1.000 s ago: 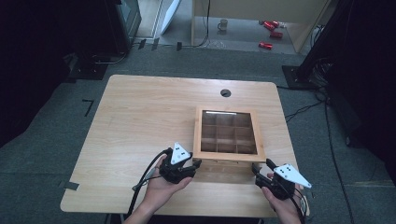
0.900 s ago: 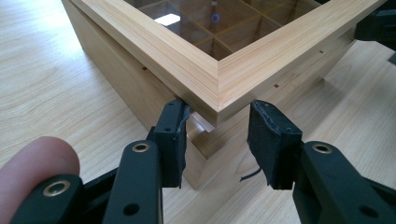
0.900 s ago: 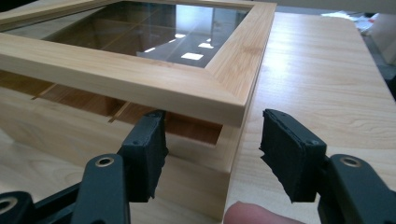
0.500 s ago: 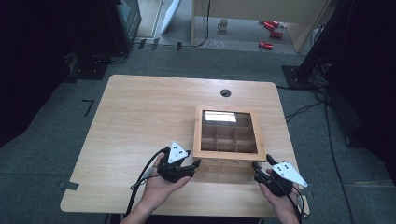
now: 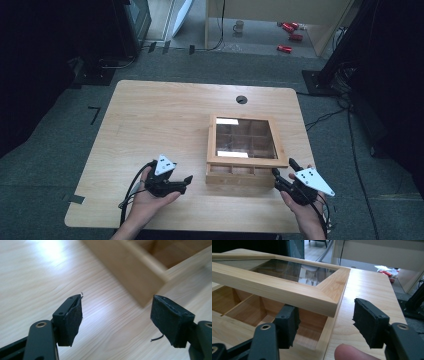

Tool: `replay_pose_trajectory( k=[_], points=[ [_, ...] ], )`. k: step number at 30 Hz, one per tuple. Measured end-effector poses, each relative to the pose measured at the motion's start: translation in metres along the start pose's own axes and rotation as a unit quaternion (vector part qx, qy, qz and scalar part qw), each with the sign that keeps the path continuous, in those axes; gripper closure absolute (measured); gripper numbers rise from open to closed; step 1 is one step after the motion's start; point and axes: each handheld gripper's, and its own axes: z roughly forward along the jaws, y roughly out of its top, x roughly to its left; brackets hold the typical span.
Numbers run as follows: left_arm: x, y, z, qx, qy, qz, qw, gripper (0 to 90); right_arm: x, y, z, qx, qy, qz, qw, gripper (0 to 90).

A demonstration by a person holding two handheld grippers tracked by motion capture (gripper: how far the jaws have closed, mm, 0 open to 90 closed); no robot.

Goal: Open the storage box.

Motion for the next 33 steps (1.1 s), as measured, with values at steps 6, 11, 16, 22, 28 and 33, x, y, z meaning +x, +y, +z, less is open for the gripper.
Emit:
replay_pose_trajectory(
  k=[6, 11, 16, 22, 28, 33],
  points=[
    [0.031, -0.027, -0.002, 0.026, 0.039, -0.024, 0.9986, 21.3, -0.002, 0.011, 0.006, -0.005, 0.0, -0.011, 0.9999, 35.9],
    [0.047, -0.042, -0.001, 0.041, 0.073, -0.035, 0.9959, 14.7, -0.002, 0.018, 0.01, -0.009, -0.001, -0.017, 0.9998, 35.5],
    [0.052, -0.05, 0.005, 0.048, 0.084, -0.028, 0.9949, 13.9, -0.004, 0.027, 0.013, -0.013, 0.0, -0.021, 0.9997, 35.6],
    [0.049, -0.053, 0.008, 0.036, 0.103, -0.017, 0.9939, 12.9, -0.006, 0.037, 0.016, -0.016, 0.004, -0.029, 0.9995, 35.7],
    [0.048, -0.055, 0.01, 0.025, 0.105, -0.02, 0.994, 11.2, -0.01, 0.05, 0.02, -0.024, 0.01, -0.023, 0.9994, 36.9],
    [0.048, -0.055, 0.01, 0.024, 0.105, -0.02, 0.994, 11.1, -0.013, 0.062, 0.024, -0.031, 0.013, -0.015, 0.9993, 40.1]
  ],
)
